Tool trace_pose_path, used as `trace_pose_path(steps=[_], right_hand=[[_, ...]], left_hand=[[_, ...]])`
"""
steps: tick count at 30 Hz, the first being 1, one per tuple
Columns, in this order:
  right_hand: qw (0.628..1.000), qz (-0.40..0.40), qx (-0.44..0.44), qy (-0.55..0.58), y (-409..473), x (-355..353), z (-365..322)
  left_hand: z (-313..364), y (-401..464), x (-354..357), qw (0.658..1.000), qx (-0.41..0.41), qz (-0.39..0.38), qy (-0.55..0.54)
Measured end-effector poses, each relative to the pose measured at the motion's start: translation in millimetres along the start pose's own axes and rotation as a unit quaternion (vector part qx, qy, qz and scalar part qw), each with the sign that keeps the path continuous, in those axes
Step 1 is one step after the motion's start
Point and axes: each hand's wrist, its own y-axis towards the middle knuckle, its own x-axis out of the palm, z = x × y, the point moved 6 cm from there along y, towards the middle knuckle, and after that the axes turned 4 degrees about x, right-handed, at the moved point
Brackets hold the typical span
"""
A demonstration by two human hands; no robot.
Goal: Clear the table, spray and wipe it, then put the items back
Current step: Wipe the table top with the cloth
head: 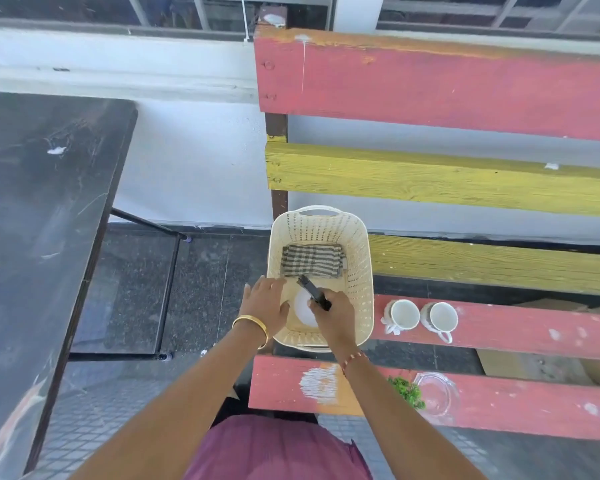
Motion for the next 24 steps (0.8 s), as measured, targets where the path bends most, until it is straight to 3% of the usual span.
trace_pose_path(steps=[6,12,24], right_hand=[[0.987,-0.144,-0.029,0.070,8.1,-19.4,-13.8],[0.992,0.002,0.067,0.102,38.8,-36.9,-9.5],[0.992,-0.019,0.101,-0.070,139.8,-11.6,-8.2]], left_hand=[[4.8,13.3,-12.9,1.000,0.012,0.023,-0.009],[7.5,34.7,-28.9,0.998,0.056,0.036,-0.009],[14.9,109.1,-27.6,0.988,0.143,-0.017,-0.048]])
